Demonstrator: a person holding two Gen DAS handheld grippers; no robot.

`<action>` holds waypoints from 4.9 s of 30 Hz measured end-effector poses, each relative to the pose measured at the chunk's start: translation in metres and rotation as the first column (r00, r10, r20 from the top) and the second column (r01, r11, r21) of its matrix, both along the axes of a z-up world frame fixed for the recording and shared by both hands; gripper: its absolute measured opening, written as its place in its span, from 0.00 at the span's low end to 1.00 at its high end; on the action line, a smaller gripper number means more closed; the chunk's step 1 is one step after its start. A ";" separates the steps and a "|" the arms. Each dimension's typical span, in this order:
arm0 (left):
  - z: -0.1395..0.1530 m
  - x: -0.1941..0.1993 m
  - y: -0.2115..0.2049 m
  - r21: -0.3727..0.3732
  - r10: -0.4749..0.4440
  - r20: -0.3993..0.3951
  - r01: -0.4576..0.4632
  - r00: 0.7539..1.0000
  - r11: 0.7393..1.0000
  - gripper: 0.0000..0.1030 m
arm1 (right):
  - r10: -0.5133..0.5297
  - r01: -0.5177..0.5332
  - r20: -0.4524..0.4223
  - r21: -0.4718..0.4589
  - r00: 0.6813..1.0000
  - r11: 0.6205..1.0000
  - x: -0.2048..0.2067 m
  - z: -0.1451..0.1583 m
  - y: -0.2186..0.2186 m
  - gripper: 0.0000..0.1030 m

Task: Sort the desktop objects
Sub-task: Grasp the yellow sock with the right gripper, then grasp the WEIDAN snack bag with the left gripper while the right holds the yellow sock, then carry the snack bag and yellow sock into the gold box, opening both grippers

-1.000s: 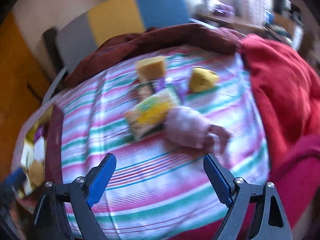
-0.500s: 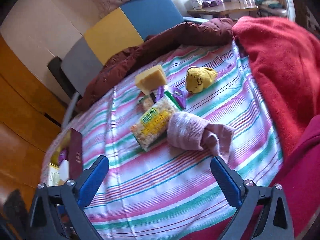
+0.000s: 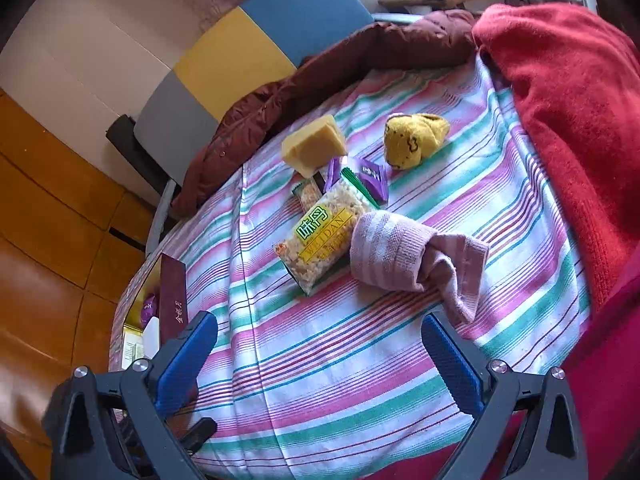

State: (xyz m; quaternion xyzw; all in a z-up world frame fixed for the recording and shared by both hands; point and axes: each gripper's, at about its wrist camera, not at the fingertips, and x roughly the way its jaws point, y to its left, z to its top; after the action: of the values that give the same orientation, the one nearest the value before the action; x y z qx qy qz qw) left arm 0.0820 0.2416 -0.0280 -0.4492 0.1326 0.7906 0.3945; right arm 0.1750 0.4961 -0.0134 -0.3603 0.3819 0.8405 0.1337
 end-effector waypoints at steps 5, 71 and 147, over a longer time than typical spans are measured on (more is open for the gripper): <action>0.002 -0.001 -0.002 0.008 0.000 -0.015 0.000 1.000 1.000 0.66 | -0.059 0.059 -0.005 0.054 0.998 0.997 -0.014 0.013 0.028 1.00; -0.013 -0.034 0.206 -0.353 -0.611 -0.217 0.522 0.761 0.776 0.73 | -0.130 0.101 0.200 0.149 0.971 0.984 -0.121 -0.021 0.152 0.45; 0.046 -0.139 -0.230 0.220 0.590 0.014 -0.579 0.807 0.786 0.42 | 0.681 -0.660 -0.083 0.185 0.727 0.728 -0.200 0.036 -0.246 0.55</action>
State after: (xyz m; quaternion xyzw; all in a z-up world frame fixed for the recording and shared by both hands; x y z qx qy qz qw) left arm -0.0575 0.0115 0.0179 -0.4010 -0.0875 0.8955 0.1724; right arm -0.0248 0.2504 0.0222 -0.4016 0.1730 0.8806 -0.1823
